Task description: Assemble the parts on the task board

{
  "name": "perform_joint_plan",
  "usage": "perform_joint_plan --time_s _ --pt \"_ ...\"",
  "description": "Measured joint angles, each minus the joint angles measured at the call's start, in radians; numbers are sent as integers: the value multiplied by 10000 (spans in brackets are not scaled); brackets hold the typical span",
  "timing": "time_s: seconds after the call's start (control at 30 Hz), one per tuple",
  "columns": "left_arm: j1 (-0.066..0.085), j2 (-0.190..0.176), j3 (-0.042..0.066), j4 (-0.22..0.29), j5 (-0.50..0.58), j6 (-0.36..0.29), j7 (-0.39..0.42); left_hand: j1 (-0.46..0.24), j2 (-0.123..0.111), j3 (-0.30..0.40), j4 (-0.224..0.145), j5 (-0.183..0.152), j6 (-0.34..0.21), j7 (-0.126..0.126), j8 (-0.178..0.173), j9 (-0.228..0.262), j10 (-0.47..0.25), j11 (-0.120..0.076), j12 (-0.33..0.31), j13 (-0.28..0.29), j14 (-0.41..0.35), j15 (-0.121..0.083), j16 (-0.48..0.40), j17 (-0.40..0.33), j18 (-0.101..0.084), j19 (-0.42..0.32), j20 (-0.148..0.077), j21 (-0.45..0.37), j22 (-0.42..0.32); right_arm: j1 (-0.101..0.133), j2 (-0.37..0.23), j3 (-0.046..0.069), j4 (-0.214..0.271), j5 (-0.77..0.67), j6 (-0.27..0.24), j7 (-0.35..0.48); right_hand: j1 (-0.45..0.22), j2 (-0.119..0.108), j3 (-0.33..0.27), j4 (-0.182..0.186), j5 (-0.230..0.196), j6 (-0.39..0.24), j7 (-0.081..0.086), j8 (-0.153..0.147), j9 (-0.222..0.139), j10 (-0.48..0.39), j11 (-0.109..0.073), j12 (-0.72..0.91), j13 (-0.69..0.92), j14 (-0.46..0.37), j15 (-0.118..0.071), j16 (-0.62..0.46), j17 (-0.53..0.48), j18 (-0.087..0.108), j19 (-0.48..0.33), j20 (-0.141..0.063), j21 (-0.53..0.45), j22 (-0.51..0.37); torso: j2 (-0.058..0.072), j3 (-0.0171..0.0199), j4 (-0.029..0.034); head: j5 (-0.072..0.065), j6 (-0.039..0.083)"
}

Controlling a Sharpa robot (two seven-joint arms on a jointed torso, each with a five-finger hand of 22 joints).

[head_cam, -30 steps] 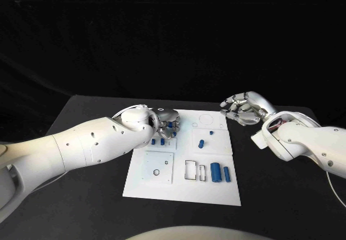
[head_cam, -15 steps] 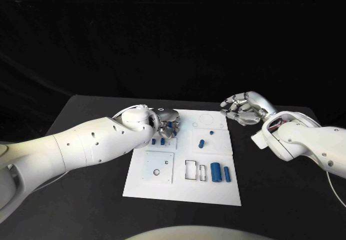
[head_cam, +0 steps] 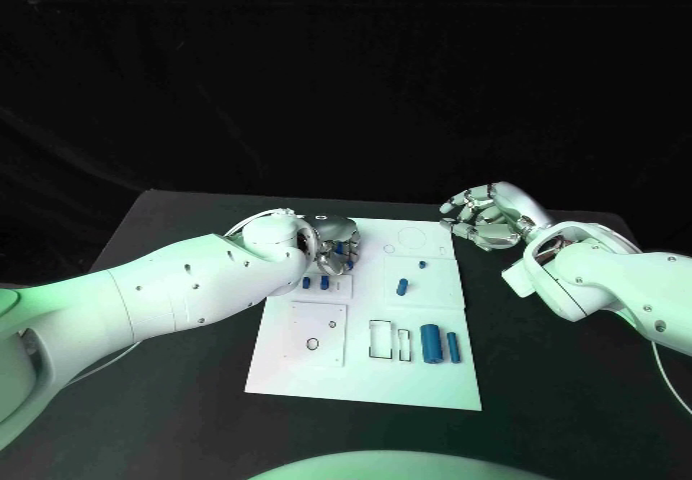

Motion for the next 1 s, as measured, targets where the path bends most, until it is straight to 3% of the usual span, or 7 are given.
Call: perform_joint_plan --time_s 0.27,0.47,0.53,1.0 --pt "-87 10 24 -44 22 -235 51 -100 -22 0 1 0 134 88 -37 -17 86 102 -73 -2 0 0 0 -57 0 0 0 0 15 0 -17 0 9 0 -1 1 0 0 0 0 0 0 -1 0 0 1 1 0 0 0 0 0 1 0 0 0 0 0 -5 0 -4 -27 -18" --pt "-147 -25 17 -43 52 -475 109 -139 18 40 -39 0 305 91 -88 -19 307 79 -335 -3 0 0 0 -106 1 37 37 86 111 0 -20 0 14 0 -1 1 0 0 0 0 0 2 1 0 0 1 1 0 1 0 0 0 -6 0 0 0 0 0 -12 -1 -1 -33 -7" --pt "-165 -45 14 -32 69 -556 131 -139 18 87 -48 0 396 75 -89 -20 401 61 -372 -104 -1 0 0 -160 -151 37 37 86 134 0 -20 0 14 0 -1 2 0 0 0 0 0 22 21 0 0 2 1 0 1 0 0 0 -21 0 0 0 0 0 -13 0 1 -36 -2" --pt "-289 -347 11 212 318 -977 256 -179 58 125 -67 0 624 52 -124 -17 660 26 -616 -174 -1 0 -1 -373 -156 73 1 122 160 -2 -14 0 2 0 -4 13 0 0 0 0 0 39 38 0 0 -17 -17 0 1 0 0 0 -20 0 0 0 0 0 -23 -10 10 -25 67"
